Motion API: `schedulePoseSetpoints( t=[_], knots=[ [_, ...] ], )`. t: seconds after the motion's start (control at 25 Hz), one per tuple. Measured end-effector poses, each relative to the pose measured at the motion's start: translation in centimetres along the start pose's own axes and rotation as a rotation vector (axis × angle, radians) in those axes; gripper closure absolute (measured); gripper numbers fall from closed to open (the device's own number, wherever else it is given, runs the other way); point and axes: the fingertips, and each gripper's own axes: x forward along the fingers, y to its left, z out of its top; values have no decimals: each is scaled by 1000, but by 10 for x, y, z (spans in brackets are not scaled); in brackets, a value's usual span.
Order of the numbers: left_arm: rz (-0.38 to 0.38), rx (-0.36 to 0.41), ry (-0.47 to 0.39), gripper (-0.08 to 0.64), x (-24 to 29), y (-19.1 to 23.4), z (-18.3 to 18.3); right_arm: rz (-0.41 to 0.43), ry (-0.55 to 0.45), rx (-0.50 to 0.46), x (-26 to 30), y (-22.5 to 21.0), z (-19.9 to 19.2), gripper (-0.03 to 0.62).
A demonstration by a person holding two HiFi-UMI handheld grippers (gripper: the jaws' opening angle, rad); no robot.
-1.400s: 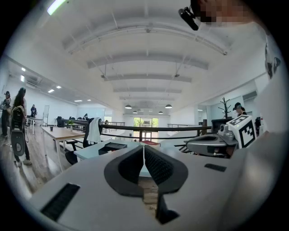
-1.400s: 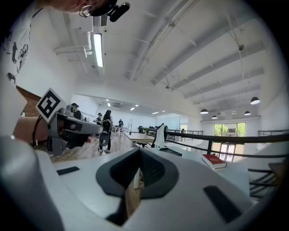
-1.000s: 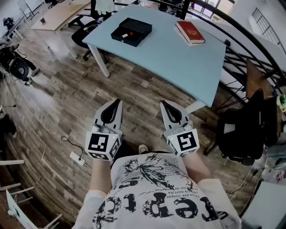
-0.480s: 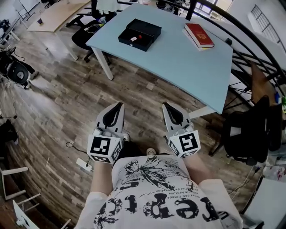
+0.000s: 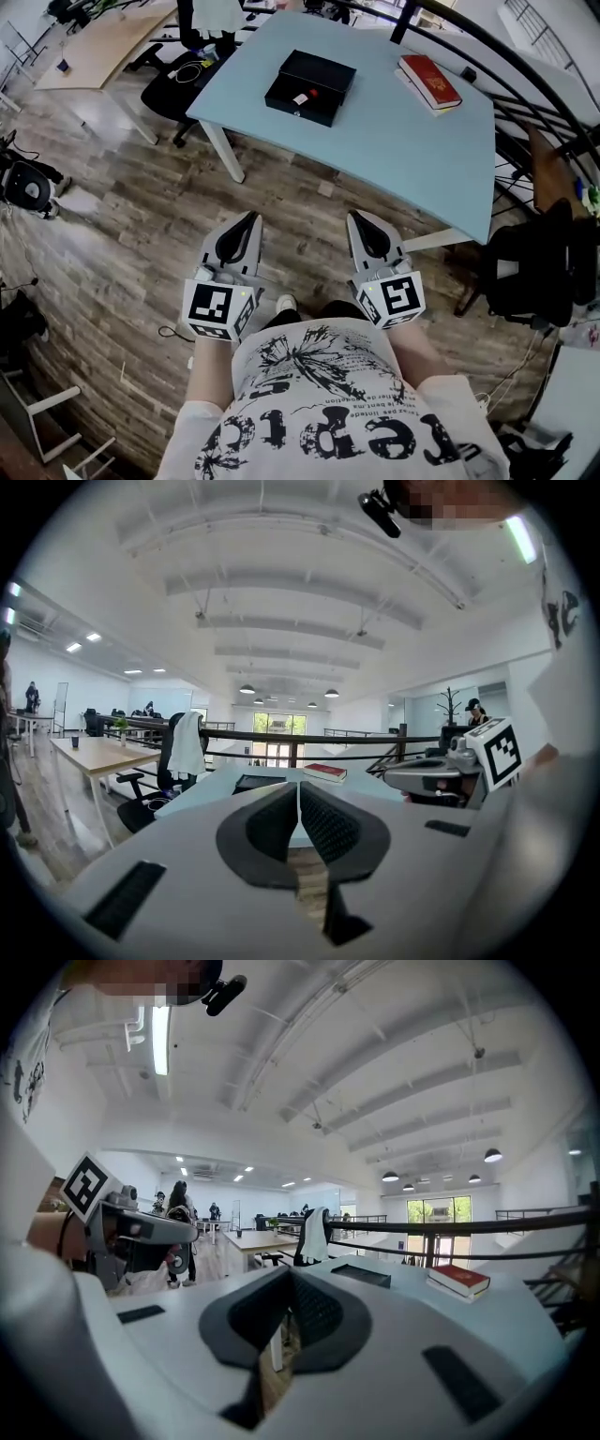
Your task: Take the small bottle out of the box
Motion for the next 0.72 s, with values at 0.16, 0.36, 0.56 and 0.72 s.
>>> schedulePoseSetpoints(
  t=[0.16, 0.36, 0.56, 0.72],
  knots=[
    [-15, 8, 8, 535, 9, 33, 1, -15, 12, 0, 33, 11, 2, 584],
    [-28, 5, 28, 535, 41, 65, -5, -31, 23, -12, 79, -3, 1, 584],
    [-24, 20, 27, 535, 99, 93, 4, -20, 7, -24, 135, -38, 6, 584],
    [-35, 55, 35, 535, 161, 110, 22, -21, -8, -17, 186, -84, 16, 584]
  ],
)
